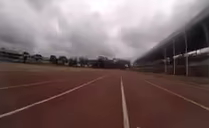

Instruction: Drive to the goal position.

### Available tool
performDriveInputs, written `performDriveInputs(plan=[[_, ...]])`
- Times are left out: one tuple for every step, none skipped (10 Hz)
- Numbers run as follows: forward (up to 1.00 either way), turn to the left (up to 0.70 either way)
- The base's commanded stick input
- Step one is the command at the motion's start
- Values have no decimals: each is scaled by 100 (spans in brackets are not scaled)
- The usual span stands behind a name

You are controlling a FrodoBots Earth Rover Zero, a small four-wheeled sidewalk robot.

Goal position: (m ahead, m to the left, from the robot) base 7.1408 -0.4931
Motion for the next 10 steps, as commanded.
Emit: performDriveInputs(plan=[[70,-35],[70,-35],[70,-35],[70,-35],[70,-35],[70,-35],[70,-35],[70,-35],[70,-35],[70,-35]])
